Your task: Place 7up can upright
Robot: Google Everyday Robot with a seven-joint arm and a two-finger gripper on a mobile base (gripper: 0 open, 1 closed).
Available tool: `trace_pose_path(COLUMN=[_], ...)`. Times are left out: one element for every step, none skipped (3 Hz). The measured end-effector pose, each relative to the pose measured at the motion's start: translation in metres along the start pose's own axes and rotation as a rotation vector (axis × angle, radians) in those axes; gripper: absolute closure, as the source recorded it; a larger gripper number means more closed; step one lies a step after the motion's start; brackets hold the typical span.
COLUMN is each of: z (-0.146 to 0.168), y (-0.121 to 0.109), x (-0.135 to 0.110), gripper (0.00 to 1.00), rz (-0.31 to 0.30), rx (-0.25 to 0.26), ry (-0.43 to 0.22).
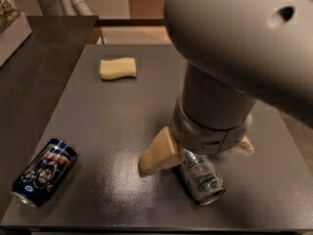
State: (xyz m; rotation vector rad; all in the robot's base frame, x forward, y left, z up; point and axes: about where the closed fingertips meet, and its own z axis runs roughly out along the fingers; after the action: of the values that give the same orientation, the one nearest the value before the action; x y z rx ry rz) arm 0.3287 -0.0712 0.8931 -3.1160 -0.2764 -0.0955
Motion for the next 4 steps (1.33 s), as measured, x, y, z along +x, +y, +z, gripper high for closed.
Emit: trace_pose_path(z=[0.015,0.026,0.034,0.038], y=[0.003,0.01,0.014,0.017], x=[-0.004,-0.006,-0.003,-0.001], gripper=[0.0,0.0,0.0,0.0], rz=[-0.012,0.003,0.026,0.039], rx=[-0.006,-0.002,-0.004,-0.005], ry=[-0.015,-0.019,-0.009,-0.005])
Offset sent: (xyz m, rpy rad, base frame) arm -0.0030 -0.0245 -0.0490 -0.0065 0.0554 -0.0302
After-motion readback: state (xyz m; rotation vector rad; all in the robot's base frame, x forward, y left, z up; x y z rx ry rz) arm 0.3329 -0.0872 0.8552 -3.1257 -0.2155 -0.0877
